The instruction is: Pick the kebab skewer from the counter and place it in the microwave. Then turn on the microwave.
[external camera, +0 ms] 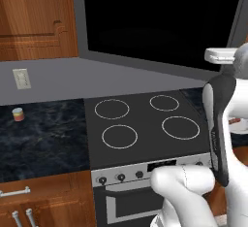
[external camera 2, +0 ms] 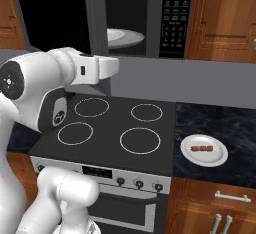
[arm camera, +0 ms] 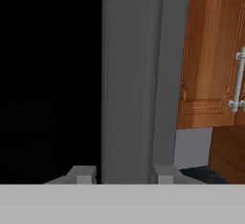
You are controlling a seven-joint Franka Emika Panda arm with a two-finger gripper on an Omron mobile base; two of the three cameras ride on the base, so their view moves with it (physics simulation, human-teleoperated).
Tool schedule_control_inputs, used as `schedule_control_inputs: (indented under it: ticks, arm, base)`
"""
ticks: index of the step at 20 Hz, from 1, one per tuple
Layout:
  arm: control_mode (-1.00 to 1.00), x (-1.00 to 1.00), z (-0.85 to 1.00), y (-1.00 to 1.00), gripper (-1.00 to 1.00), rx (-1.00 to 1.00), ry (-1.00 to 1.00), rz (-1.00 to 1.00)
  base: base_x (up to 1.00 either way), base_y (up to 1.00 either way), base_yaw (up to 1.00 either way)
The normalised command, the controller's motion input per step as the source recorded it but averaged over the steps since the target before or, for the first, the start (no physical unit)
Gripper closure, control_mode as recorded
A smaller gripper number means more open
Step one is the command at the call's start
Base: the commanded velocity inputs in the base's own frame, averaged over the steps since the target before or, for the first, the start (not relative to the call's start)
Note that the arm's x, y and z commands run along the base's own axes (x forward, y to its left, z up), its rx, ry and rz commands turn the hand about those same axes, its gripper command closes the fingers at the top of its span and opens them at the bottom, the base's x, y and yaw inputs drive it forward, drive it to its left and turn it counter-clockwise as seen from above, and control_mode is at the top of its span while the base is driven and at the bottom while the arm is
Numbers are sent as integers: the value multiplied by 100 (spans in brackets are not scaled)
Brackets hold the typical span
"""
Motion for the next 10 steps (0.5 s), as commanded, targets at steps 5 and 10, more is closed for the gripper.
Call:
schedule_control_inputs:
  ticks: [5, 10]
  arm:
    - [-100, -100, 33, 61, 100, -13, 0, -18]
    - [-100, -100, 32, 67, 100, -11, 1, -20]
  base:
    - [0, 0, 0]
    - [0, 0, 0]
